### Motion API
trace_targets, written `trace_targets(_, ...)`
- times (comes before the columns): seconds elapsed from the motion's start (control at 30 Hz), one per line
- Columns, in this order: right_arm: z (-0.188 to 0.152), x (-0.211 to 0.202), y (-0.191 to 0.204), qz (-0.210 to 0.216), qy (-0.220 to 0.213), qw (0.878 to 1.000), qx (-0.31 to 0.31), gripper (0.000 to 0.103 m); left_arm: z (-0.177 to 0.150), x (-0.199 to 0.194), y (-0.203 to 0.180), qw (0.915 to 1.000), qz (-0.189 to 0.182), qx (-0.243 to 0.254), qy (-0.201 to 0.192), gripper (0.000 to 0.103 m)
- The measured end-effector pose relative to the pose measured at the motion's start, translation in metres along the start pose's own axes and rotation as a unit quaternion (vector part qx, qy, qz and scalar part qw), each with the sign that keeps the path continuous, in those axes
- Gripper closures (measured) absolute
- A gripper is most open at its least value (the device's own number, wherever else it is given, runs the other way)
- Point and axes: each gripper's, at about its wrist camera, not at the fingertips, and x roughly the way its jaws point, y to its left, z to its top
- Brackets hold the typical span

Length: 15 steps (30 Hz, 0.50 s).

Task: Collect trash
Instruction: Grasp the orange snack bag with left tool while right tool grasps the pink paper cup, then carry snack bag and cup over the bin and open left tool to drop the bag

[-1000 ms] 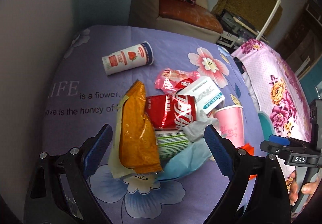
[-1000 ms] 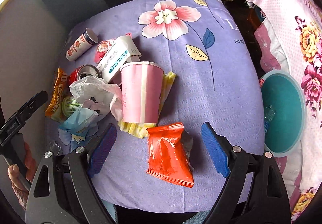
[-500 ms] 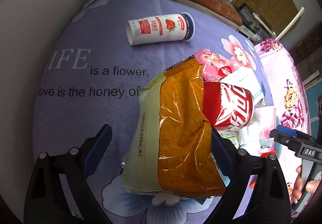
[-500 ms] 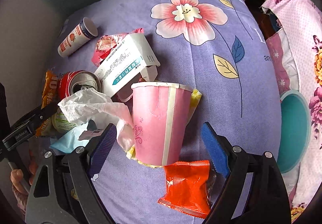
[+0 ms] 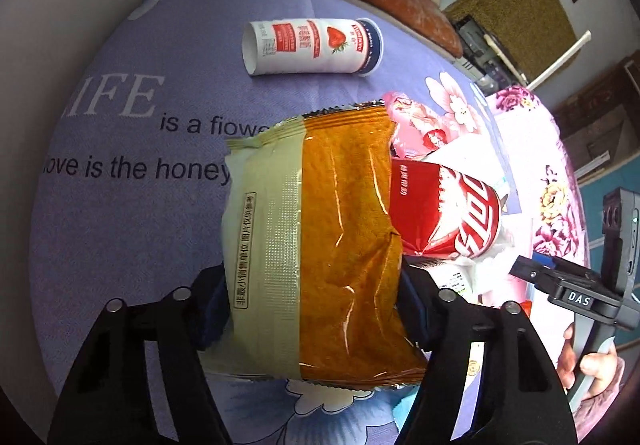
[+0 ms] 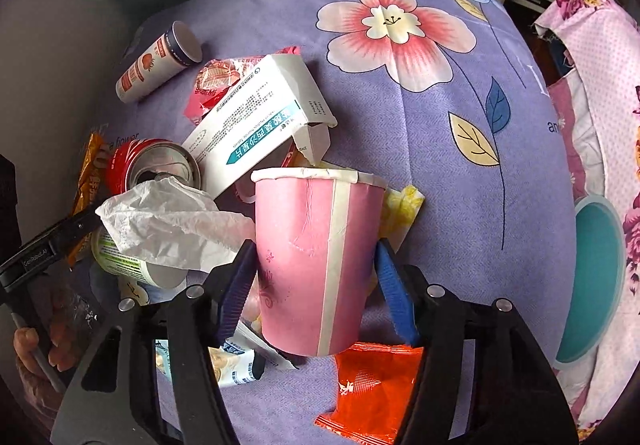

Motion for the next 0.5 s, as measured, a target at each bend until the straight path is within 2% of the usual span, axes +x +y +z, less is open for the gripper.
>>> trace_targets(0.1,-0.002,-0.006,0.000,0.006,-0.006,1.000,0.001,0.045,-0.001,-0.007,-0.003,0.9999,0.003,-0.005,-0.010,0.039)
trace_targets(0.27,-0.005,-0.021,-0.005,0.022,-0.021,0.999,0.010,0.045,-0.002,-0.033,-0.005,0.9991,0.001,-0.015,-0.040,0.040)
trace_targets(0.5,-0.012,-0.042,-0.018,0.043,-0.044,0.998,0.027,0.045,-0.006,-0.066,-0.043,0.9972,-0.007,0.031,-0.067,0.040)
